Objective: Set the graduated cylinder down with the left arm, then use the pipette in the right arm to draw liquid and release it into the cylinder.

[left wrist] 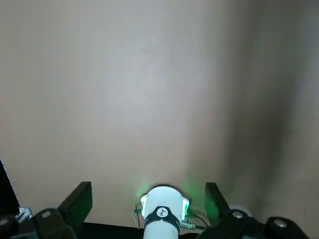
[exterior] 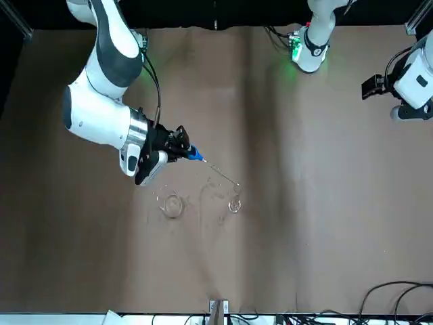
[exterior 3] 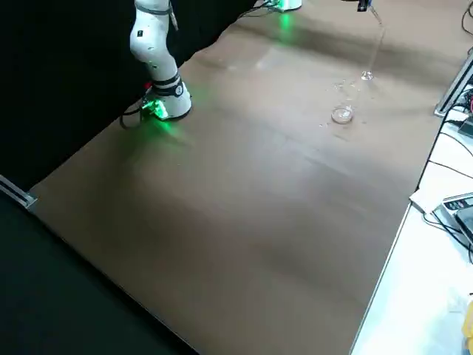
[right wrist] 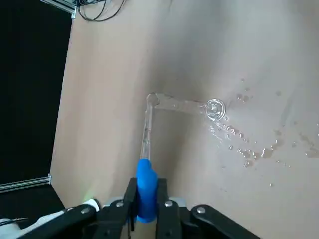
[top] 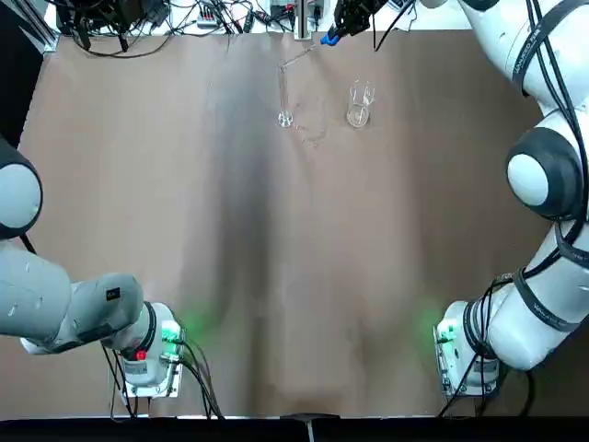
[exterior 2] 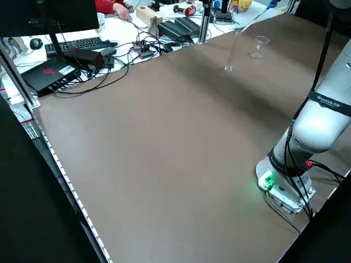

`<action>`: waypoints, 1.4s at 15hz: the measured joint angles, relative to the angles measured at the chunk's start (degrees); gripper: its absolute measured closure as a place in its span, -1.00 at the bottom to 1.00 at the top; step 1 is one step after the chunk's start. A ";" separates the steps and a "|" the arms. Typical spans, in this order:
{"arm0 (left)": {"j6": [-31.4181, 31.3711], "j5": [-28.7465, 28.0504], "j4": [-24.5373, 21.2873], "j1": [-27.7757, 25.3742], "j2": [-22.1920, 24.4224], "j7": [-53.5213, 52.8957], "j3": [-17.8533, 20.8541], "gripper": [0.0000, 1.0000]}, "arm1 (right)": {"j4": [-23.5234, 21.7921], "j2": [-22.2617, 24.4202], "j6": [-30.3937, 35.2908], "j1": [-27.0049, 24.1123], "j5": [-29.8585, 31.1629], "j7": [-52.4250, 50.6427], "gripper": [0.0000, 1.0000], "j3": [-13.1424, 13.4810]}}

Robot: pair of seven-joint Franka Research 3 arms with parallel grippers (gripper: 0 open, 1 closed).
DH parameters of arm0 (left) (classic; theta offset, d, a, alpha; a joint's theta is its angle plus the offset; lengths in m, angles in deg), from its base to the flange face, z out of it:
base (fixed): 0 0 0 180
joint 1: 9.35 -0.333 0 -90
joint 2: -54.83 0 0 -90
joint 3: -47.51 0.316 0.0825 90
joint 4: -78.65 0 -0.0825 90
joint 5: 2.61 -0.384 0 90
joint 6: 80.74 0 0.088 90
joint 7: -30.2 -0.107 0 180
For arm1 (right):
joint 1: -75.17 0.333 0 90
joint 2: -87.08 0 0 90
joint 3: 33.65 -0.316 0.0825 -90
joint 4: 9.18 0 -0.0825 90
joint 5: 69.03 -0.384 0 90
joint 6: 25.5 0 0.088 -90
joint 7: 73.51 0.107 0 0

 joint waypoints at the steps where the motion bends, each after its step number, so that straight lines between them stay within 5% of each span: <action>1: 0.00 0.00 -0.01 0.00 -0.08 0.00 0.01 -1.00 | 0.00 0.00 0.00 0.00 0.00 0.00 0.63 0.00; 21: -3.42 0.00 -0.08 0.37 -0.93 -0.01 0.21 -1.00 | 0.03 0.00 -0.02 -0.11 0.43 0.00 0.67 0.15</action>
